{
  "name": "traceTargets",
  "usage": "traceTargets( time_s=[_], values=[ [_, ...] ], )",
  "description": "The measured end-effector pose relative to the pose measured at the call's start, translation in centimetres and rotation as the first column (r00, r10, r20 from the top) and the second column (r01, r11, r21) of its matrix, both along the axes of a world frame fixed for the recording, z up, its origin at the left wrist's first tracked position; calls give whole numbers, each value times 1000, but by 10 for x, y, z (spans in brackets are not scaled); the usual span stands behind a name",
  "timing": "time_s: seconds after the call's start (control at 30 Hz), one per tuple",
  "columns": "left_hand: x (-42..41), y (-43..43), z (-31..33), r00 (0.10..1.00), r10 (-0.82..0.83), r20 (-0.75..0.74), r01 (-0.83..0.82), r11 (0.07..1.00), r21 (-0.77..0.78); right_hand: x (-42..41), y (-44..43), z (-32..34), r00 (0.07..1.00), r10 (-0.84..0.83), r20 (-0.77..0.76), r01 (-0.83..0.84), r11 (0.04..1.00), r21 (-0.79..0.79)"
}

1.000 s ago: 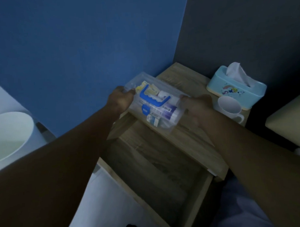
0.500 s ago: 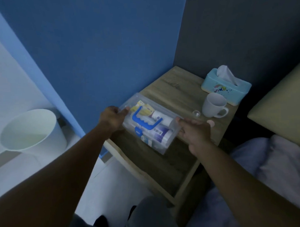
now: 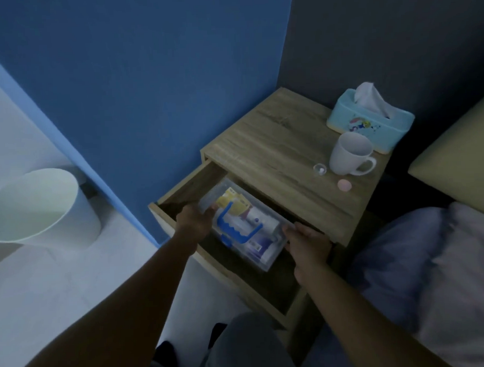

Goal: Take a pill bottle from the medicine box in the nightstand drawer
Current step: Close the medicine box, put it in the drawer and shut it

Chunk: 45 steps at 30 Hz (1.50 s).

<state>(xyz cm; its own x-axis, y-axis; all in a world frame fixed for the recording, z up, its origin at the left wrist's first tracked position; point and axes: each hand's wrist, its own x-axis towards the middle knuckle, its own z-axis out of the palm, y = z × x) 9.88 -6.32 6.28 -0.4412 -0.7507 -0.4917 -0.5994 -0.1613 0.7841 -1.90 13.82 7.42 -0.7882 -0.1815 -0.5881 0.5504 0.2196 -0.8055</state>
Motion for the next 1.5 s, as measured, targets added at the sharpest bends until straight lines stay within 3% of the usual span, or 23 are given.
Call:
traceTargets(
  time_s=[0.4, 0.57, 0.77, 0.93, 1.1, 1.17, 1.3, 1.43, 1.5],
  values=[
    [-18, 5, -34, 999, 1, 47, -1, 1000, 5, -5, -16, -42, 997, -56, -45, 60, 993, 100],
    [-17, 10, -41, 997, 10, 79, -12, 1000, 27, -4, -13, -52, 995, 39, -95, -22, 984, 179],
    [-2, 19, -39, 995, -91, 32, 93, 992, -87, 0, -5, -41, 951, 230, -207, -166, 944, 284],
    [21, 31, -34, 990, -121, -68, 99, 960, -263, 4, 2, -15, 839, 350, -417, -247, 927, 283],
    [54, 44, -27, 991, -95, -90, 26, 821, -571, -14, 14, 8, 613, 548, -569, -324, 831, 452],
    [63, 48, -29, 993, -38, -116, -32, 837, -546, -29, 24, 8, 511, 655, -556, -330, 747, 577],
    [72, 60, -40, 988, -30, -152, -22, 943, -331, -62, 50, -2, 330, 826, -457, -317, 553, 771],
    [65, 70, -53, 974, -9, -228, -40, 977, -212, -83, 71, -18, 214, 909, -357, -287, 408, 867],
    [61, 71, -57, 973, 29, -229, -70, 983, -173, -83, 75, -24, 221, 920, -325, -282, 379, 881]
  ],
)
